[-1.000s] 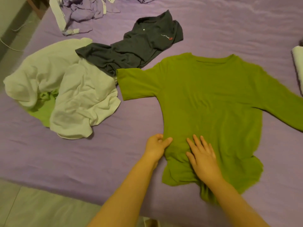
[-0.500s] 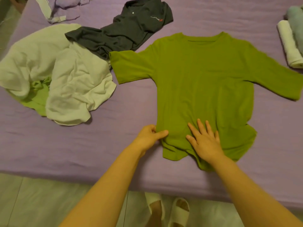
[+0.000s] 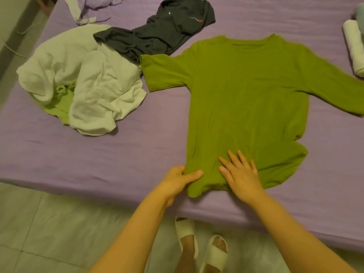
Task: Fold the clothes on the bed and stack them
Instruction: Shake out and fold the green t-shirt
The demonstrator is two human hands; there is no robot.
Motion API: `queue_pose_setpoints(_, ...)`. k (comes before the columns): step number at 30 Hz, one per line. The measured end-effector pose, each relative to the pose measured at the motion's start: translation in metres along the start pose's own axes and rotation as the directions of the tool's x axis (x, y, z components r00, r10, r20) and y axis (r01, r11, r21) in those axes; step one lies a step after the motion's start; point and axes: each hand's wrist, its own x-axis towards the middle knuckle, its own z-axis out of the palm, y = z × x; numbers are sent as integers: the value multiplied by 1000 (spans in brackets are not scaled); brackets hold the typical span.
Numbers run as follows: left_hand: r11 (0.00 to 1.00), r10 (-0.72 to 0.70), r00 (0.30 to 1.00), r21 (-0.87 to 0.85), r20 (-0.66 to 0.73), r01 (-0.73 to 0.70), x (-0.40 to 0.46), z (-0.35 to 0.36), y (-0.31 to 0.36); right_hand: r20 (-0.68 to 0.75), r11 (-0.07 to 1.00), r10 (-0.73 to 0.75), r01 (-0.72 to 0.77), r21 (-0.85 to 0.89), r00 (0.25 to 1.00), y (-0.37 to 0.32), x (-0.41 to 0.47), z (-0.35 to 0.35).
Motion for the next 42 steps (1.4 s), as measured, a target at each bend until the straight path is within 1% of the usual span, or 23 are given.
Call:
queue_pose_setpoints(2, 998, 56, 986, -14, -157, -59, -9, 1, -6, 1, 1000, 20, -20, -1, 1000, 4, -7, 1)
queue_pose_setpoints(4, 996, 28, 958, -73, -287, -51, -14, 3, -10, -4, 1000, 23, -23, 12, 1000, 3, -12, 0)
queue_pose_setpoints(6, 989, 6, 947, -141, -320, -54, -16, 4, -9, 24, 999, -32, 32, -8, 999, 1, -15, 1)
queue_pose_setpoints(9, 993, 36, 960, -95, -277, -65, -16, 7, -8, 55, 994, -82, 86, -66, 995, 3, -19, 5)
queue_pose_setpoints(11, 999, 4, 947, -38, -321, -17, -10, 5, -15, 38, 991, -100, 103, -85, 994, 8, -21, 9)
queue_pose_setpoints(12, 999, -5, 932, 32, -362, 18, -6, 0, -20, 34, 989, -110, 112, -93, 993, 10, -23, 9)
queue_pose_setpoints(14, 944, 14, 890, 300, -455, 139, 0, -13, -31, 31, 986, -137, 139, -89, 990, 15, -24, 10)
queue_pose_setpoints(16, 786, 105, 842, 563, -529, 256, -3, -20, -37, -12, 986, -164, 164, -23, 986, 23, -24, 11)
queue_pose_setpoints(17, 695, 186, 820, 662, -542, 280, -6, -19, -37, -61, 984, -178, 179, 6, 982, 28, -23, 10)
queue_pose_setpoints(18, 595, 309, 798, 759, -518, 263, -7, -16, -37, -126, 982, -187, 191, 17, 974, 34, -23, 10)
queue_pose_setpoints(20, 398, 559, 755, 910, -342, 118, -4, -2, -38, -276, 984, -160, 175, 30, 948, 48, -25, 9)
queue_pose_setpoints(22, 279, 682, 720, 956, -128, -95, 6, 23, -34, -403, 989, -111, 140, 42, 908, 64, -29, 3)
queue_pose_setpoints(23, 242, 687, 726, 952, -32, -187, 12, 38, -31, -443, 992, -74, 113, 63, 894, 72, -30, -1)
queue_pose_setpoints(26, 168, 621, 759, 912, 197, -375, 34, 86, -20, -480, 993, 51, 7, 119, 876, 96, -32, -12)
queue_pose_setpoints(28, 131, 534, 792, 897, 296, -423, 47, 114, -14, -479, 987, 111, -39, 156, 871, 109, -25, -22)
queue_pose_setpoints(31, 110, 464, 814, 890, 348, -443, 64, 139, 0, -404, 935, 273, -142, 324, 873, 126, -2, -37)
queue_pose_setpoints(33, 99, 429, 825, 889, 367, -447, 73, 148, 14, -316, 849, 359, -166, 502, 878, 131, 12, -42)
queue_pose_setpoints(34, 95, 414, 828, 887, 377, -452, 77, 152, 21, -292, 825, 363, -160, 542, 885, 131, 16, -43)
queue_pose_setpoints(36, 85, 392, 832, 885, 392, -457, 85, 156, 32, -304, 852, 343, -158, 498, 889, 128, 15, -45)
queue_pose_setpoints(37, 82, 382, 833, 884, 399, -461, 88, 158, 36, -327, 849, 372, -175, 499, 869, 128, 10, -47)
queue_pose_setpoints(39, 71, 366, 828, 874, 425, -480, 93, 163, 45, -340, 758, 520, -239, 607, 783, 128, -6, -54)
queue_pose_setpoints(40, 50, 351, 826, 872, 441, -487, 96, 167, 49, -312, 701, 604, -303, 645, 734, 130, -17, -56)
queue_pose_setpoints(42, -16, 306, 831, 875, 465, -484, 103, 178, 57, -244, 659, 698, -469, 589, 674, 142, -36, -54)
